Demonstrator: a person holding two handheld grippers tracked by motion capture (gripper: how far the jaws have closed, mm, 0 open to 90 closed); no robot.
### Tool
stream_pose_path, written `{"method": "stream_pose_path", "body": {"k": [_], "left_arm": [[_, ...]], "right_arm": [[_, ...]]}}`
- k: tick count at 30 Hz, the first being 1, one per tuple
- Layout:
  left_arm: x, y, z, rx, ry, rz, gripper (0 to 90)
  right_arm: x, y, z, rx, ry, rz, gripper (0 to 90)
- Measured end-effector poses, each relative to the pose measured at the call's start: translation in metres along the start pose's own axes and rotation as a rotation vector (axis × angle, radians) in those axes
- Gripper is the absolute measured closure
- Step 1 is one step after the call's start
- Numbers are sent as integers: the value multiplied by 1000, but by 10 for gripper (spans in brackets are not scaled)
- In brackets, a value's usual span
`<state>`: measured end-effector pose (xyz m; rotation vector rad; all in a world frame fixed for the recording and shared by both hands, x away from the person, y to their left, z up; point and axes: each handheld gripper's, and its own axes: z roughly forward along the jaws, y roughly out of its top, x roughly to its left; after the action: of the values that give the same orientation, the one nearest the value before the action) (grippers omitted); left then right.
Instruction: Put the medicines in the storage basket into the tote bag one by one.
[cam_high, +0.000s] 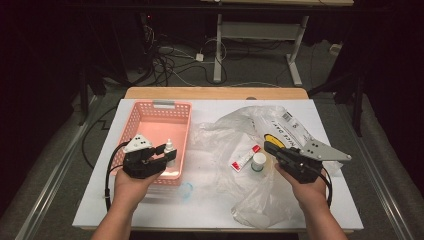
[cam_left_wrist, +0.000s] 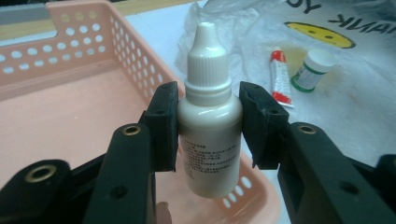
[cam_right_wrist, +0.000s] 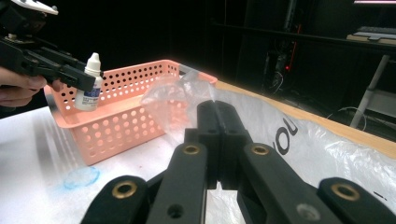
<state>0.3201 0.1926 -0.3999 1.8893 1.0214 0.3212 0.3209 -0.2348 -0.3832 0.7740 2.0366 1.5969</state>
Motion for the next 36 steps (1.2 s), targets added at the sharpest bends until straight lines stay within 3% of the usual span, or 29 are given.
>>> {"method": "stream_pose_path", "body": {"k": [9, 12, 20, 36], "left_arm": [[-20, 6, 6, -1, -50, 36, 583], [-25, 7, 11, 18, -26, 58, 582], [-42, 15, 21, 18, -56, 83, 582], [-85, 29, 68, 54, -93, 174, 582]], "right_arm": [[1, 1, 0, -5, 1, -2, 900], [1, 1, -1, -12, 2, -3, 900], [2, 2, -1, -12, 6, -2, 900], [2, 2, -1, -13, 9, 2, 900]]}}
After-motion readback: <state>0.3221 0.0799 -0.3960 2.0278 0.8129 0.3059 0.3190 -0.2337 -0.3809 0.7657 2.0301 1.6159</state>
